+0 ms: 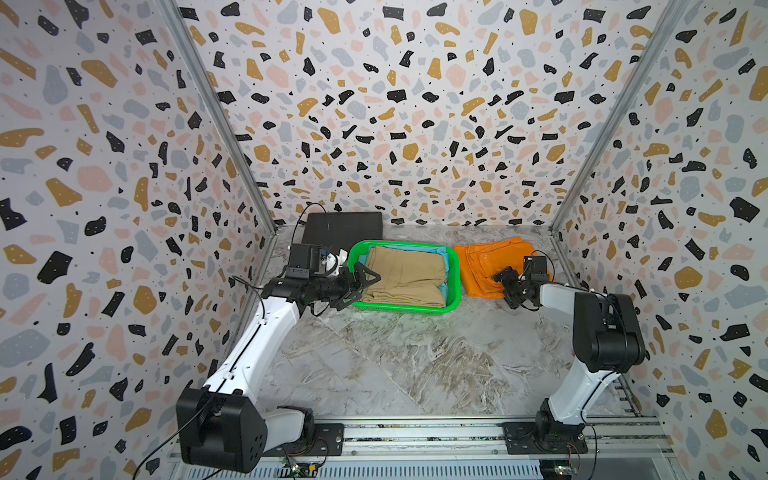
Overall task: Put the folded long pants in the basket
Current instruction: Move the long pant to the center of the board.
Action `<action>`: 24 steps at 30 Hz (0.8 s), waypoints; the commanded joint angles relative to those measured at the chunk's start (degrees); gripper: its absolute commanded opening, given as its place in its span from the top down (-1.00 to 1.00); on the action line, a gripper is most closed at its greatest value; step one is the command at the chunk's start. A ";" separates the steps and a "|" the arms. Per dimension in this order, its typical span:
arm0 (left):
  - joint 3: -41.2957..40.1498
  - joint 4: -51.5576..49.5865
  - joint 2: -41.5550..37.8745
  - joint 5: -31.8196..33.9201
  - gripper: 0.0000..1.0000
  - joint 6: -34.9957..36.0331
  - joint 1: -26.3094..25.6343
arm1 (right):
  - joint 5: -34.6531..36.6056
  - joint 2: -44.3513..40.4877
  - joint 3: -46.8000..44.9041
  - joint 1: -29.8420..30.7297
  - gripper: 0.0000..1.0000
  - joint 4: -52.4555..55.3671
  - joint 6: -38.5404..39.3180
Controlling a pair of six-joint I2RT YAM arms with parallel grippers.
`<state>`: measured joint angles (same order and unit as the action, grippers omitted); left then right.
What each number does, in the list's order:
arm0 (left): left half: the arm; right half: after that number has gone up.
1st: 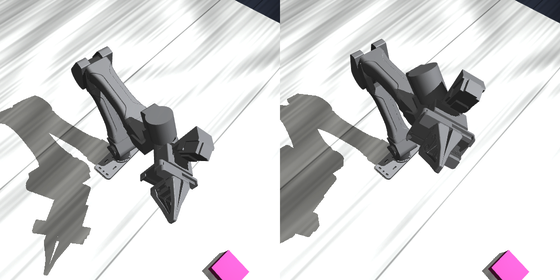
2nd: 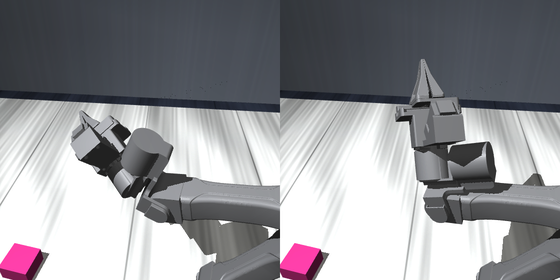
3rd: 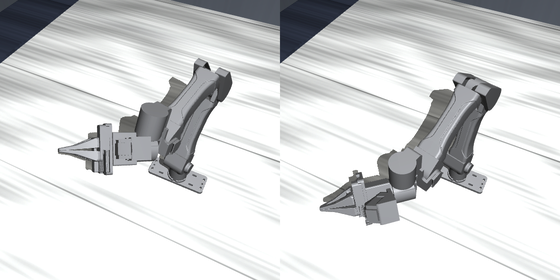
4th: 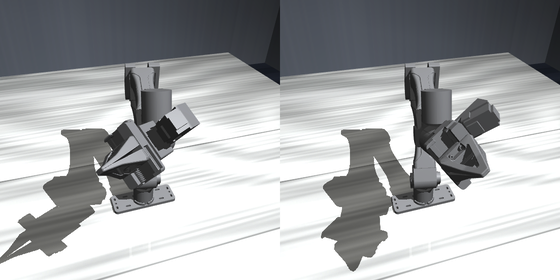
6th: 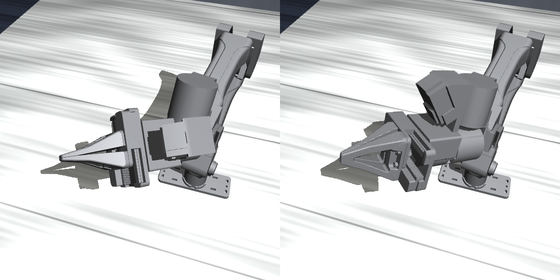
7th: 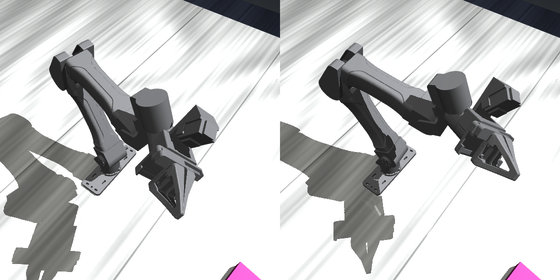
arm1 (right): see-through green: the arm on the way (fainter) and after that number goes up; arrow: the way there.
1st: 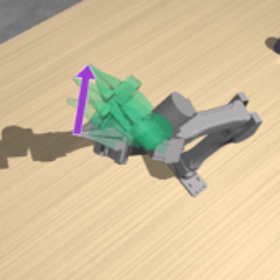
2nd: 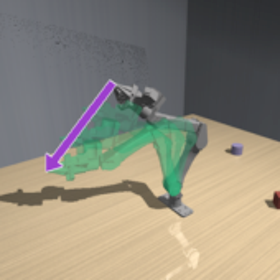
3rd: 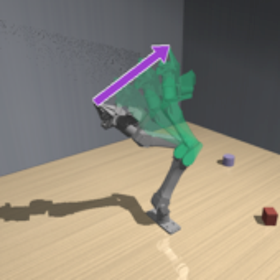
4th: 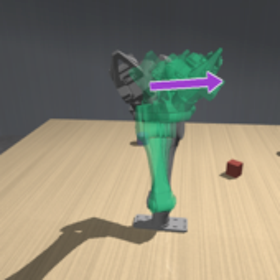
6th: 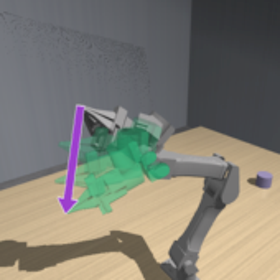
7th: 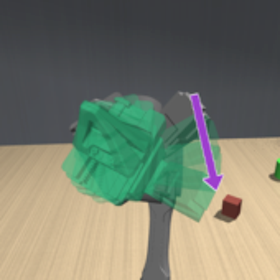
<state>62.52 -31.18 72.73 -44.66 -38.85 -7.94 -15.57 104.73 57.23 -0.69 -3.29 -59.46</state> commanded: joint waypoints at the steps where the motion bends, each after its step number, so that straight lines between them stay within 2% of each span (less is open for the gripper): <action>1: 0.82 1.68 -0.88 -0.78 -1.00 -0.33 0.21 | 1.49 4.28 0.99 -0.04 -0.20 2.76 -0.15; 2: 0.40 1.66 -0.97 -0.85 -0.99 -0.34 0.21 | 1.26 4.95 1.42 -0.05 0.13 2.38 0.08; 4: -0.27 1.66 -1.22 -1.36 -0.83 -0.39 0.21 | 1.37 5.57 2.00 -0.06 0.92 3.14 0.69; 5: -0.54 1.66 -1.34 -1.43 -0.78 -0.39 0.21 | 1.78 5.30 2.16 -0.18 1.00 4.36 1.28; 10: -0.92 1.47 -1.54 -1.28 -0.74 -0.48 -1.00 | 4.43 -2.73 -3.68 -0.16 1.00 10.95 4.11; 18: -1.09 2.36 -0.42 5.15 -0.83 -2.00 -13.95 | 4.72 -26.63 -19.17 -0.18 1.00 27.61 6.97; 21: -3.72 6.22 -0.34 6.80 -0.83 -5.09 -17.07 | 4.16 -35.97 -23.40 -0.10 1.00 35.85 7.00; 24: -6.81 10.18 -0.33 8.87 -0.83 -8.57 -20.46 | 0.65 -42.77 -26.68 -0.17 1.00 41.99 7.04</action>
<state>58.00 -26.28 72.44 -38.87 -43.83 -26.55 -12.62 66.26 32.21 -0.86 27.27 -53.74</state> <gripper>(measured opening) 0.915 0.176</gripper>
